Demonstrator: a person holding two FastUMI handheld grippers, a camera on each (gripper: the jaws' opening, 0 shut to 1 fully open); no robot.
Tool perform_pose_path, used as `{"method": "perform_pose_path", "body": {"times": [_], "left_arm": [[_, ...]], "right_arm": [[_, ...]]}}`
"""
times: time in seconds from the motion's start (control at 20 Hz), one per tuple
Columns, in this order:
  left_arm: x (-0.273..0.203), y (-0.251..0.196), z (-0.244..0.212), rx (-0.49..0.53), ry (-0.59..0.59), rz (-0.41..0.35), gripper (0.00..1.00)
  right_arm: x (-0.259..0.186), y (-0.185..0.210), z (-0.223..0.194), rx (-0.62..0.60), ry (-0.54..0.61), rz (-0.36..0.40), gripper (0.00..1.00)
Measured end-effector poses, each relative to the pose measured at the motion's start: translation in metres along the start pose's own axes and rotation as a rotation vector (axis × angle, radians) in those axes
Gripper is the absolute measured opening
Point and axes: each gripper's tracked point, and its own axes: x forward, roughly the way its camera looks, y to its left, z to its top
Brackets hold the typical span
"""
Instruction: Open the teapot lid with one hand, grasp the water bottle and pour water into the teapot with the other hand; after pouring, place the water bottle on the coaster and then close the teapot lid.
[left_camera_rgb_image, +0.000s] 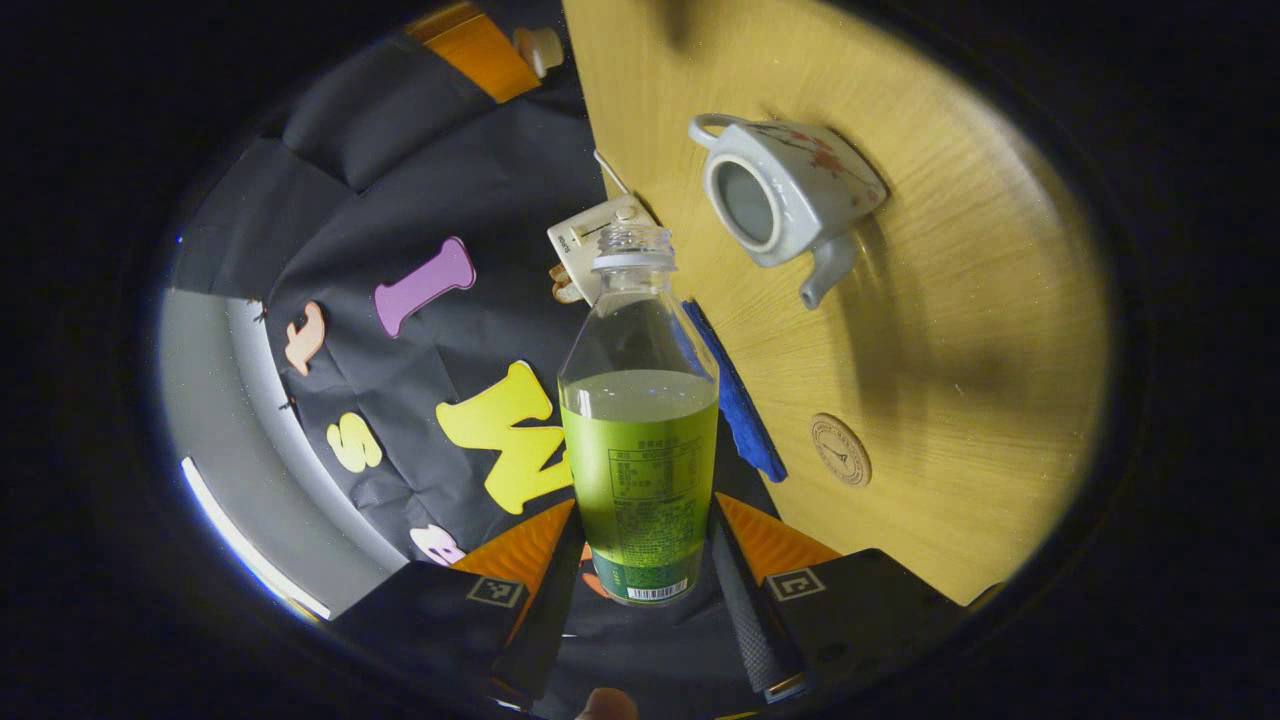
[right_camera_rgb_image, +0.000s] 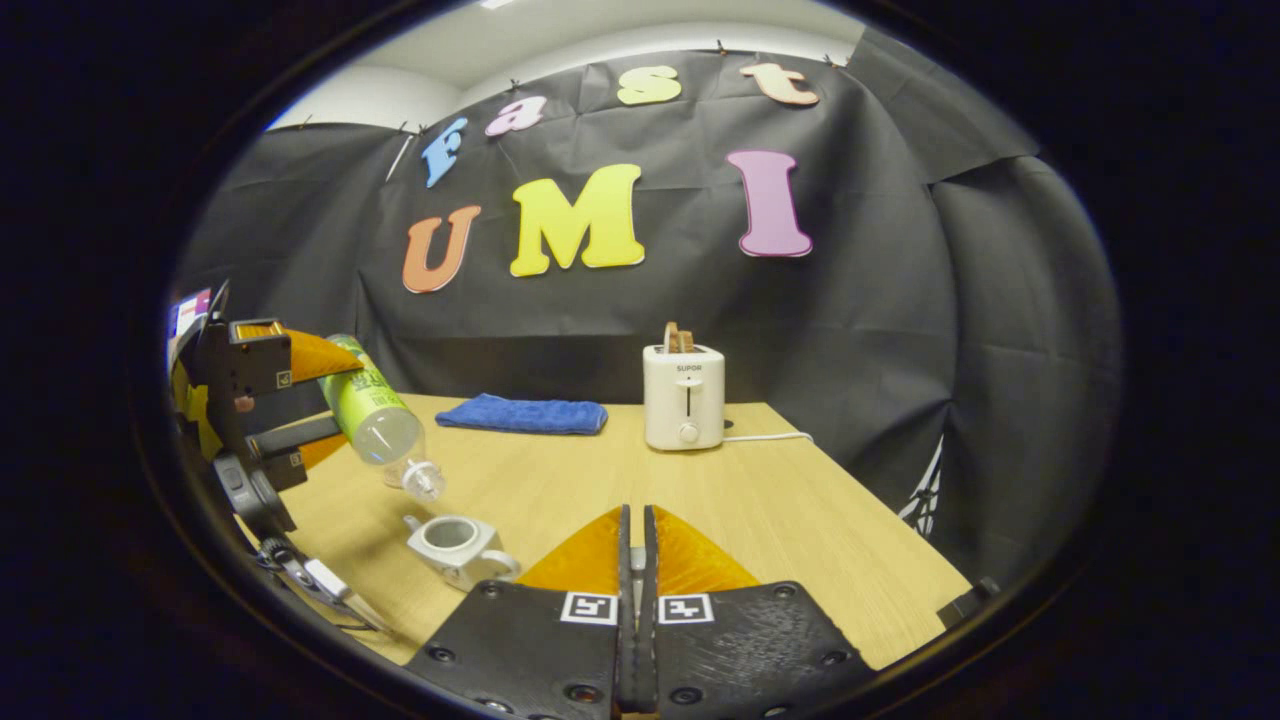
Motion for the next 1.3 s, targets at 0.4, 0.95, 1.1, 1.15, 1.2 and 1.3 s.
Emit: {"method": "perform_pose_path", "body": {"times": [0.4,0.95,1.1,1.15,1.2,1.3], "left_arm": [[-0.022,-0.046,-0.030,-0.755,0.072,-0.104,0.73],[0.011,-0.025,-0.080,-1.767,0.043,-0.097,0.74],[0.041,-0.023,-0.073,-1.848,-0.004,-0.082,0.74],[0.053,-0.023,-0.074,-1.848,-0.011,-0.070,0.77],[0.063,-0.025,-0.074,-1.850,-0.018,-0.066,0.74],[0.077,-0.033,-0.074,-1.863,-0.019,-0.068,0.74]], "right_arm": [[-0.008,0.005,0.024,0.039,-0.026,0.004,0.00],[-0.001,0.044,0.037,0.019,-0.025,0.056,0.01],[0.000,0.047,0.038,0.011,-0.029,0.059,0.00],[0.000,0.046,0.038,0.009,-0.031,0.056,0.00],[0.000,0.046,0.038,0.008,-0.031,0.057,0.00],[0.000,0.047,0.034,0.010,-0.023,0.059,0.00]]}}
